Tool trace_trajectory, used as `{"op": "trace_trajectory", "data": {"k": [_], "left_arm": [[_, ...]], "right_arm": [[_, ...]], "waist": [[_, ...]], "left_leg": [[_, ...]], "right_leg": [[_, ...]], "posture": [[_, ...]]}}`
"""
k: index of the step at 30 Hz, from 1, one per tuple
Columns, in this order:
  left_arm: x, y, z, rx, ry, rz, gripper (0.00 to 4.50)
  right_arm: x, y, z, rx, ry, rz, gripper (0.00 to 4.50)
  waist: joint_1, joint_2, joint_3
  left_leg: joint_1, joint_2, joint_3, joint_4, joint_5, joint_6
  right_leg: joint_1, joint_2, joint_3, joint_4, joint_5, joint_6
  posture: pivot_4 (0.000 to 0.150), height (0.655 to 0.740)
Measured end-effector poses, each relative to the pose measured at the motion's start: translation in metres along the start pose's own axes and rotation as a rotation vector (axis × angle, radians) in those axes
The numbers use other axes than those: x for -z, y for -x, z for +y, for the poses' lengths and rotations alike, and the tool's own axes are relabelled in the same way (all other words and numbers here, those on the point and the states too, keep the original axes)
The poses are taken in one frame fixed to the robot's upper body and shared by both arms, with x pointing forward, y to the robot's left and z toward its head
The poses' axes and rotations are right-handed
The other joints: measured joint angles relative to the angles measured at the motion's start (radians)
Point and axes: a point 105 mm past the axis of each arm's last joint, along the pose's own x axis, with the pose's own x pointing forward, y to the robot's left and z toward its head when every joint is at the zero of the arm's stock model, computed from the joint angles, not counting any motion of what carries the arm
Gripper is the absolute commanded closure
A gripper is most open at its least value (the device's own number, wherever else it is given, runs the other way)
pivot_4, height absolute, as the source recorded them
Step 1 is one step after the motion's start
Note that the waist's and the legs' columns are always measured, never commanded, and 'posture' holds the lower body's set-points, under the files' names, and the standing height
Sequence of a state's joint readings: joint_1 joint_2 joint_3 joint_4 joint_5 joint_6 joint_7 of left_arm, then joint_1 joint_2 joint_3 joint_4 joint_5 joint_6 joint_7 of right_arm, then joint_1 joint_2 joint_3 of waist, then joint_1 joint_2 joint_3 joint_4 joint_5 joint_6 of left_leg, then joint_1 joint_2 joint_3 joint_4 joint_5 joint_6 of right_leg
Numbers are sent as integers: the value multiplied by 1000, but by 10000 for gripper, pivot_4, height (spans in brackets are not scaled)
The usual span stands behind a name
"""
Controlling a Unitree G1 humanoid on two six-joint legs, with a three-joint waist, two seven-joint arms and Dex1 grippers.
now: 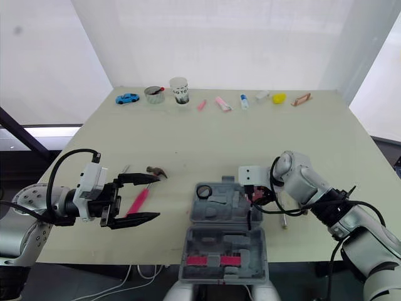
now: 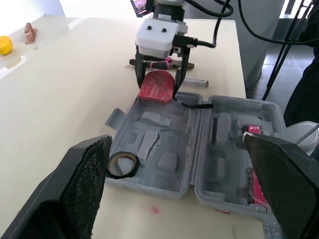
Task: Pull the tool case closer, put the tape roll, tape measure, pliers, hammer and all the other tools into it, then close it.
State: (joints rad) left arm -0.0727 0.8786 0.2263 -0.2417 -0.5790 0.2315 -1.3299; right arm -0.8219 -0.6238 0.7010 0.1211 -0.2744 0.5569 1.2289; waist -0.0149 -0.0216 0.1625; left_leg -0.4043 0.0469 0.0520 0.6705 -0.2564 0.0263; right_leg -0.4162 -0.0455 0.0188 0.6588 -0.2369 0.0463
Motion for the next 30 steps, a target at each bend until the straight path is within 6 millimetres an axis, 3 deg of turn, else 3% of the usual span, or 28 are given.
{"op": "trace_trajectory", "data": {"k": [14,15,16,23,30], "left_arm": [[1,1,2,-2,5,2,0],[1,1,1,2,4,1,0],[1,1,1,4,4,1,0],[1,1,1,9,4,1,0],[-3,0,3,14,-17,-1,0]], "right_arm": [[-6,-14,-4,22,55,-3,15221],[-6,-14,-3,21,55,-9,3858],[-5,-14,-2,19,53,-8,1802],[-7,-16,-4,42,57,-23,1802],[-12,18,-14,149,63,-56,1802]], "waist": [[0,0,0],[0,0,0],[0,0,0],[-1,0,0],[2,0,0]], "left_leg": [[0,0,1,0,0,0],[0,0,1,0,0,0],[0,0,1,0,0,0],[0,0,3,0,0,0],[-5,0,2,1,0,0]], "right_leg": [[0,0,0,0,0,0],[0,0,0,0,0,0],[0,0,0,0,0,0],[0,0,0,0,0,0],[-5,0,0,0,0,0]], "posture": [[1500,7400],[1500,7400],[1500,7400],[1500,7400],[1500,7400]]}}
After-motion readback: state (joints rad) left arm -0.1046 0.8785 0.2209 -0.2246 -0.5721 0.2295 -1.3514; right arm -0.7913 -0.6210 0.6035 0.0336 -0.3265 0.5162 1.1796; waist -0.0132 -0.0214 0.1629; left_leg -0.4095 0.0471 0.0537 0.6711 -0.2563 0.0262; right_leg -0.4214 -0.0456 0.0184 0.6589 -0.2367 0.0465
